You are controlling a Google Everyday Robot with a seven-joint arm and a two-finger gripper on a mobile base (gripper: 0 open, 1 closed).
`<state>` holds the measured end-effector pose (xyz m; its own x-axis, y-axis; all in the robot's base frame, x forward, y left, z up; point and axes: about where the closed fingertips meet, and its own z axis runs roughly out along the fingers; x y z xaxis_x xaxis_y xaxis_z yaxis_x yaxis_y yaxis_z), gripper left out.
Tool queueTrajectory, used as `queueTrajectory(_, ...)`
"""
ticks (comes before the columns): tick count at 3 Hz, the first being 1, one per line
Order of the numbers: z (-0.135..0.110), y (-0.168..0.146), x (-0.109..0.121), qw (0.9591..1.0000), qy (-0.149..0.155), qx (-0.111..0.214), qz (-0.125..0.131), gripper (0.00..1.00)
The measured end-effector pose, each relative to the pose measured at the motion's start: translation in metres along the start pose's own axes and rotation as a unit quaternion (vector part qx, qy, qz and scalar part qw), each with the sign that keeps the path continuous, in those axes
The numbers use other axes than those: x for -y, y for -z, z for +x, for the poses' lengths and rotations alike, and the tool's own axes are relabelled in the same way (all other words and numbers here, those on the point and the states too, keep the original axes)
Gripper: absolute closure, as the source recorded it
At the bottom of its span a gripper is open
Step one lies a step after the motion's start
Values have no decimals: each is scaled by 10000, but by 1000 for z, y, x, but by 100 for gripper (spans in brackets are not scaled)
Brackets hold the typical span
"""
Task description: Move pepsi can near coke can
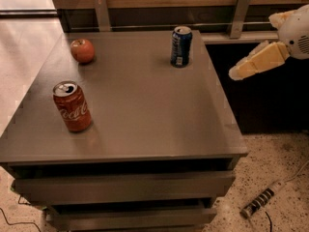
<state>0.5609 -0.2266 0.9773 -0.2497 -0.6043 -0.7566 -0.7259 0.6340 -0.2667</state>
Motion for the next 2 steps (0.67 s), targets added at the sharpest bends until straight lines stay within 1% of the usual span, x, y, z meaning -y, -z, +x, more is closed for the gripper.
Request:
queueTrajectory(1,-10,-17,17,9976,-307,543,316,0)
queueTrajectory(2,-28,-35,27,9929,-420,924,625,0)
